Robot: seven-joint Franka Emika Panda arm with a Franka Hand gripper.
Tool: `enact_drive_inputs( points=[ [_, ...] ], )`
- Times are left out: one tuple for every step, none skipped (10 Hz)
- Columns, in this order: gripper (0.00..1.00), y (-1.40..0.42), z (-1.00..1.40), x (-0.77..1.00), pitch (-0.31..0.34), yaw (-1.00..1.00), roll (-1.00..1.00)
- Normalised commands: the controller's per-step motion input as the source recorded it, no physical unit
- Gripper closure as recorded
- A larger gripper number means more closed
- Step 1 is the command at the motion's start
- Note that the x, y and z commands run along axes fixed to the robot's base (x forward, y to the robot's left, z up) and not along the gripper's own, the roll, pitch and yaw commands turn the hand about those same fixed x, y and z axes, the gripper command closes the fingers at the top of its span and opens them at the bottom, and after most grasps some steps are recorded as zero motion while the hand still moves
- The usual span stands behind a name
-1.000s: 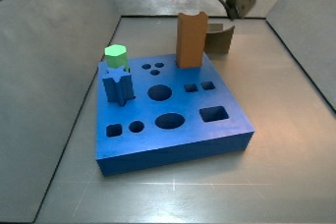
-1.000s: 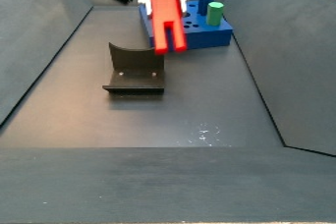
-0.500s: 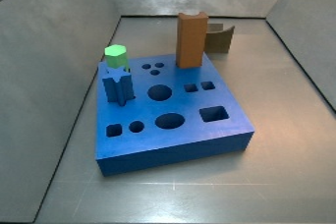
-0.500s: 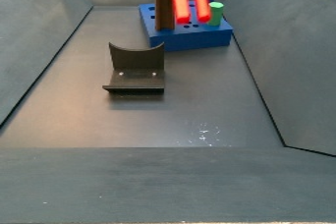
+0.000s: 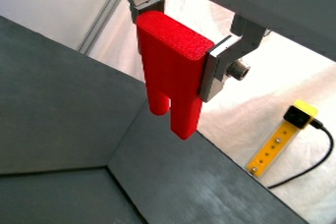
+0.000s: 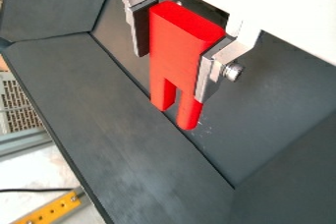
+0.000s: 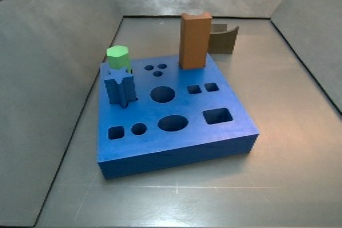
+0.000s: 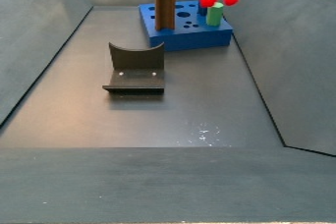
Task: Pick up the square-circle object. Move up. Place the square-circle object on the fixture. Regrasp the square-circle object. Rotate the square-circle object. Move to above the board. Insert the square-circle object.
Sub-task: Rotate the square-circle object.
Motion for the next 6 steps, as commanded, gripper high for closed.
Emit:
enact_drive_inputs(
  points=[
    [1.00, 0.02, 0.03, -0.26, -0.032, -0.05, -0.14],
    [1.00, 0.00, 0.00, 0.00, -0.123, -1.00, -0.96],
    [1.00, 0.04, 0.02, 0.03, -0.098, -1.00, -0.96],
    [1.00, 0.06, 0.04, -0.03, -0.074, -1.00, -0.96],
    [1.00, 0.04, 0.06, -0.10, -0.018, -1.00, -0.95],
    [1.00, 0.03, 0.04, -0.07, 0.050, -1.00, -0.93]
  ],
)
